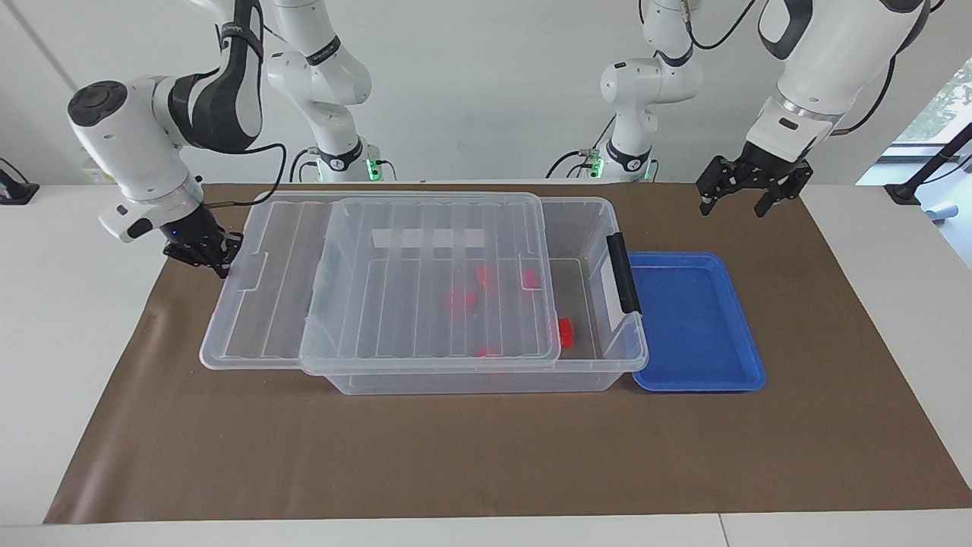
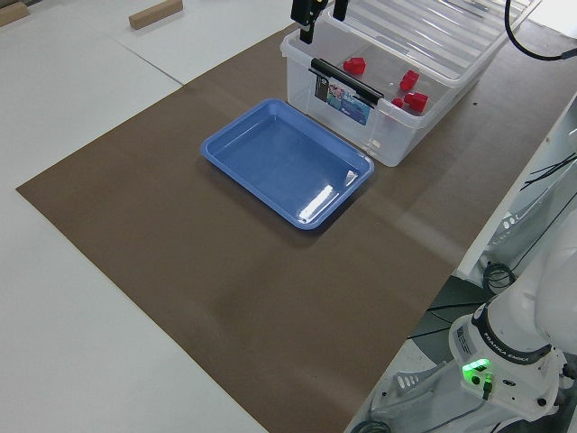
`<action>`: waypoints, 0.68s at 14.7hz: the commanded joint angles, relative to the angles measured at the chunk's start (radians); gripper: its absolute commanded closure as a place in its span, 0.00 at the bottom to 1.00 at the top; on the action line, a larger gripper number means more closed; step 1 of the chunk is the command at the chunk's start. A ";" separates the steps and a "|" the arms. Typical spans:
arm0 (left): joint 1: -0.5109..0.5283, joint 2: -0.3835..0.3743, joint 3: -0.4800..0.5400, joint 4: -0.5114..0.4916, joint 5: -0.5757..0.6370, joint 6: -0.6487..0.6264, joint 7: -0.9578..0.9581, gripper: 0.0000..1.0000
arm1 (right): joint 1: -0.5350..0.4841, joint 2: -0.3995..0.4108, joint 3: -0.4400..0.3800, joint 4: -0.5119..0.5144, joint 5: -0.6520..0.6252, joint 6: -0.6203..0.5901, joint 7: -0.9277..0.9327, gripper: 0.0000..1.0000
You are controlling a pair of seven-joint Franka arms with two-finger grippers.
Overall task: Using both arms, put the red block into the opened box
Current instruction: 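Withdraw the left gripper while the right gripper pushes the lid back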
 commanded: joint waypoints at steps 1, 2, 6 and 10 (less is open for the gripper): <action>0.014 0.011 0.003 0.026 -0.023 -0.029 0.022 0.00 | 0.025 -0.023 0.004 -0.022 -0.007 -0.005 0.066 1.00; 0.014 0.011 0.004 0.026 -0.021 -0.026 0.022 0.00 | 0.028 -0.024 0.006 -0.025 -0.007 -0.005 0.077 1.00; 0.012 0.011 0.005 0.029 -0.015 -0.035 0.022 0.00 | 0.071 -0.032 0.006 -0.044 -0.007 -0.002 0.127 1.00; -0.053 0.015 0.101 0.042 0.003 -0.045 0.034 0.00 | 0.112 -0.035 0.006 -0.054 -0.005 -0.001 0.193 1.00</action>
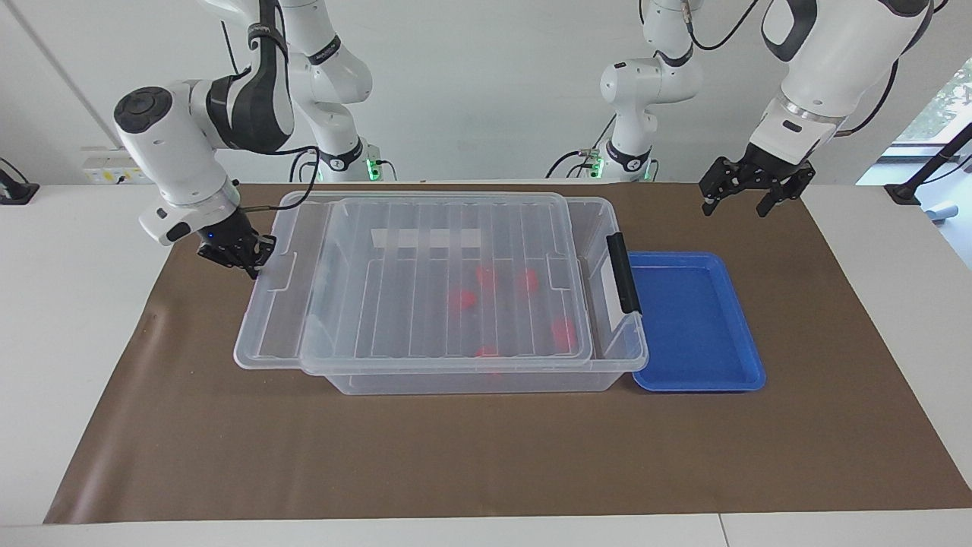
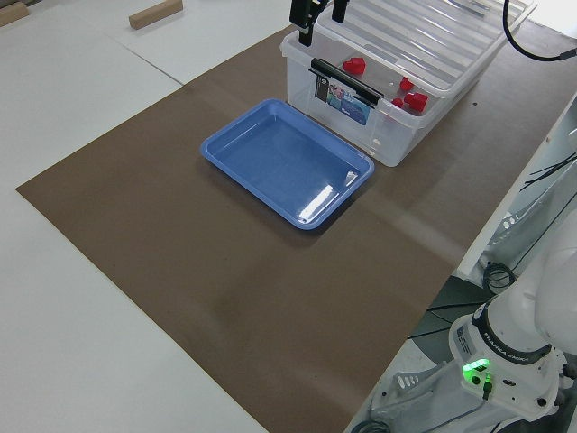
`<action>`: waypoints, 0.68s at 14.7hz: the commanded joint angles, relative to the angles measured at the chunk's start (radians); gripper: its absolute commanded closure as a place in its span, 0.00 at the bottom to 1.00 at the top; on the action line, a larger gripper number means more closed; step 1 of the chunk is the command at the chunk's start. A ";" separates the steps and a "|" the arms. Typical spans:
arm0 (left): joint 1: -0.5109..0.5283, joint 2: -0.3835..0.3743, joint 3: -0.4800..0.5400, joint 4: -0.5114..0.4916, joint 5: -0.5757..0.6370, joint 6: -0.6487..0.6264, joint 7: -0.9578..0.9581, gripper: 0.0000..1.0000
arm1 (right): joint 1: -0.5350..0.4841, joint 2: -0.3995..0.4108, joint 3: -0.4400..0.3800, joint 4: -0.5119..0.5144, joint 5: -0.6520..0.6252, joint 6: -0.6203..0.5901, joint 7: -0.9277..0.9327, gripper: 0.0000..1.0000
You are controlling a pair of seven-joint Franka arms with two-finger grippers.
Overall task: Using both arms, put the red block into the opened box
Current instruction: 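Slide the clear lid toward the blue tray with the right gripper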
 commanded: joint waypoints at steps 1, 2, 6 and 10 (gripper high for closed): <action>-0.068 0.016 0.121 0.057 0.003 -0.053 0.052 0.00 | 0.017 -0.034 0.003 -0.037 -0.005 0.000 0.039 1.00; -0.068 0.019 0.135 0.072 0.003 -0.066 0.072 0.00 | 0.017 -0.034 0.003 -0.039 -0.004 0.000 0.040 1.00; -0.066 0.022 0.167 0.094 0.003 -0.102 0.135 0.00 | 0.039 -0.036 0.003 -0.045 0.002 0.008 0.063 1.00; -0.063 0.025 0.167 0.094 -0.004 -0.119 0.138 0.00 | 0.072 -0.036 0.003 -0.045 0.002 0.010 0.121 1.00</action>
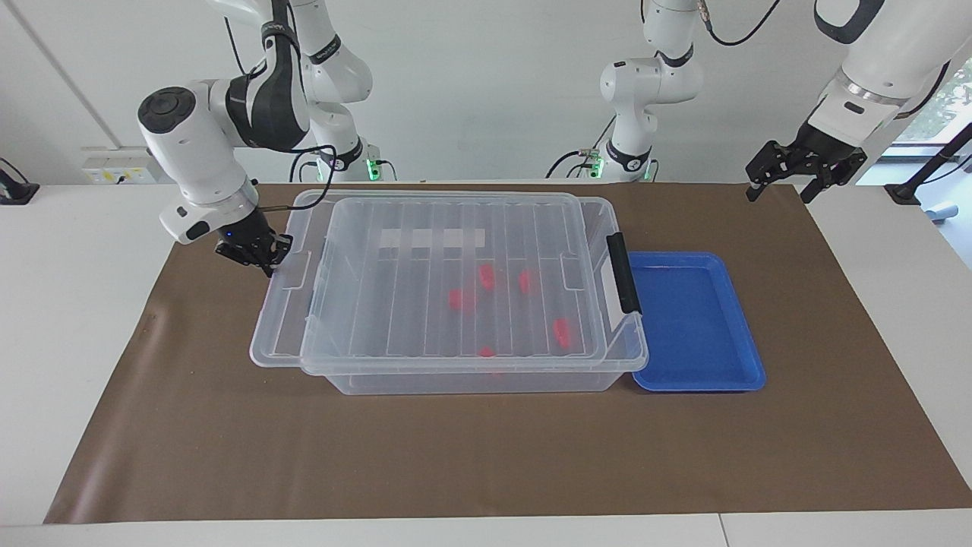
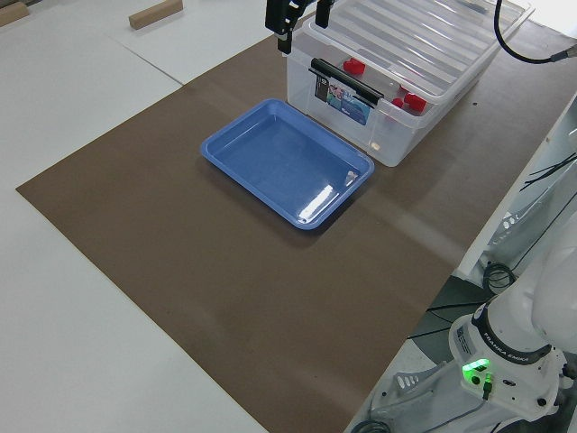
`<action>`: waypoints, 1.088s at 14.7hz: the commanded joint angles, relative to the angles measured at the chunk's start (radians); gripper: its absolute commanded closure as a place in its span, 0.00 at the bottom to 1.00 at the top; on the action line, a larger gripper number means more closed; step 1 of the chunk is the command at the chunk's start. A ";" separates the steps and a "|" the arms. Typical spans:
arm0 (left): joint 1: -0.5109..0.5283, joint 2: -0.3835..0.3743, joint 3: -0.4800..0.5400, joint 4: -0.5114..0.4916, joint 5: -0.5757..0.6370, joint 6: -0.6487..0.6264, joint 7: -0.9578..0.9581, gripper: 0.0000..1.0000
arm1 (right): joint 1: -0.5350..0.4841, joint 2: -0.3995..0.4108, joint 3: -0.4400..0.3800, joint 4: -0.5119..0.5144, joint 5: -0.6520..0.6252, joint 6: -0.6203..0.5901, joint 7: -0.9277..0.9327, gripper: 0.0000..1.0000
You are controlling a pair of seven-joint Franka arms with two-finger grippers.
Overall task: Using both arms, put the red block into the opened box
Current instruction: 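Slide the clear lid toward the blue tray with the right gripper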
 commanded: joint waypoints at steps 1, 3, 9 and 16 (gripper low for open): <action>-0.021 0.023 0.018 0.035 -0.008 -0.032 0.014 0.00 | 0.022 -0.026 0.003 -0.030 0.002 0.009 0.049 1.00; -0.023 0.040 0.016 0.056 -0.006 -0.035 0.012 0.00 | 0.027 -0.026 0.003 -0.030 0.002 0.009 0.058 1.00; -0.027 0.026 0.003 0.035 -0.008 -0.038 0.009 0.00 | 0.067 -0.027 0.003 -0.030 0.004 0.011 0.121 1.00; -0.021 0.013 0.001 0.007 0.005 -0.037 0.012 0.00 | 0.073 -0.027 0.003 -0.030 0.004 0.011 0.130 1.00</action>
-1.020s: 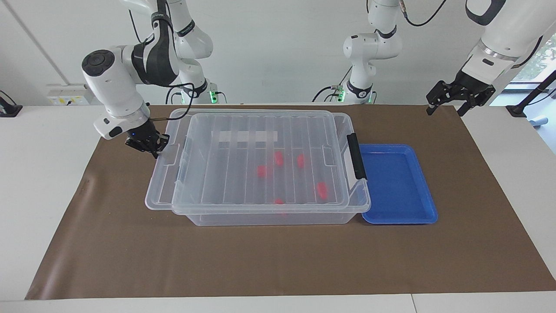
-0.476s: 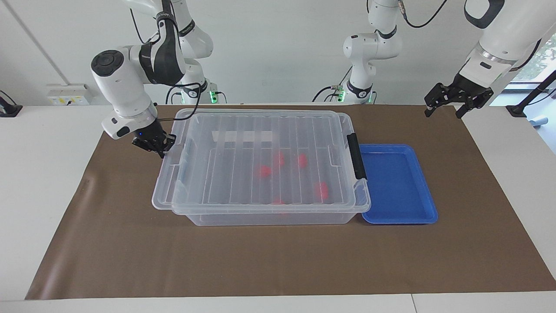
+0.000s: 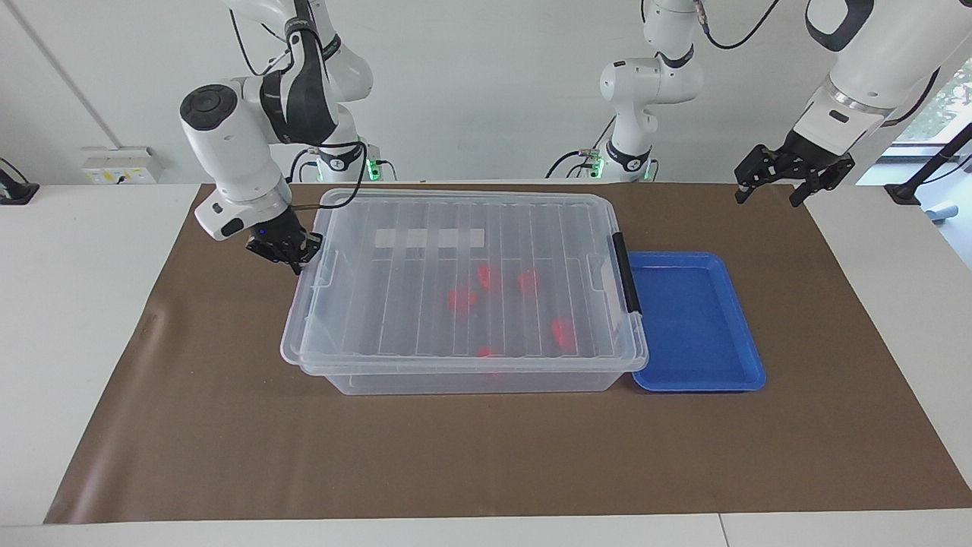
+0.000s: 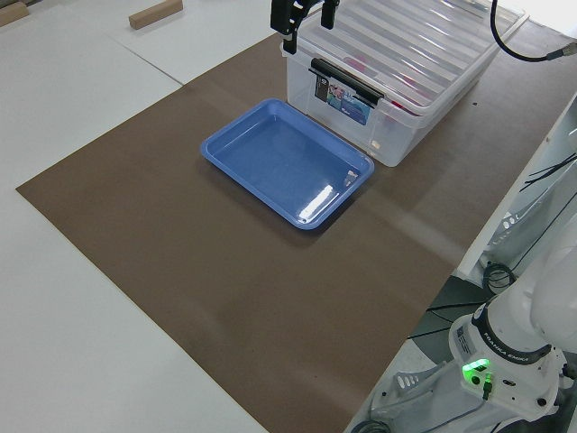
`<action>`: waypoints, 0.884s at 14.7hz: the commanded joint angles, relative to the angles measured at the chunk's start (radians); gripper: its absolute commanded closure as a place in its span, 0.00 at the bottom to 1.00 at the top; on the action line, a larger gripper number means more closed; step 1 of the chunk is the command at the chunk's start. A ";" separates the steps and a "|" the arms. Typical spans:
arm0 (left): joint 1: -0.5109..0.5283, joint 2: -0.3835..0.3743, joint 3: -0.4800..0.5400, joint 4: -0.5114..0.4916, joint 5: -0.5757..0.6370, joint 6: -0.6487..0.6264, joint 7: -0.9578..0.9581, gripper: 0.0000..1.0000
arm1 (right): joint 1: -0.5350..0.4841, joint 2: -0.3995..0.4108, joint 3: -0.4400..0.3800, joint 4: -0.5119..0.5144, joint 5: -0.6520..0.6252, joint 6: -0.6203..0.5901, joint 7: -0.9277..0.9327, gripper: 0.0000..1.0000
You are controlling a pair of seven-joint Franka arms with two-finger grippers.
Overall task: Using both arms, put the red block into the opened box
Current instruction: 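Slide the clear lid toward the blue tray with the right gripper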
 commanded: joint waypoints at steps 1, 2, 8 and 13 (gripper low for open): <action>-0.002 -0.006 0.006 -0.005 0.011 -0.012 0.014 0.00 | 0.000 -0.022 0.002 -0.026 0.004 0.010 0.021 1.00; -0.002 -0.006 0.005 -0.005 0.032 -0.009 0.014 0.00 | 0.001 -0.022 0.002 -0.026 0.004 0.010 0.021 1.00; 0.000 -0.006 0.003 -0.006 0.040 0.000 0.012 0.00 | 0.020 -0.020 0.002 -0.026 0.004 0.012 0.044 1.00; -0.002 -0.007 0.004 -0.006 0.040 -0.004 0.009 0.00 | 0.011 -0.008 0.001 0.046 0.004 -0.058 0.033 1.00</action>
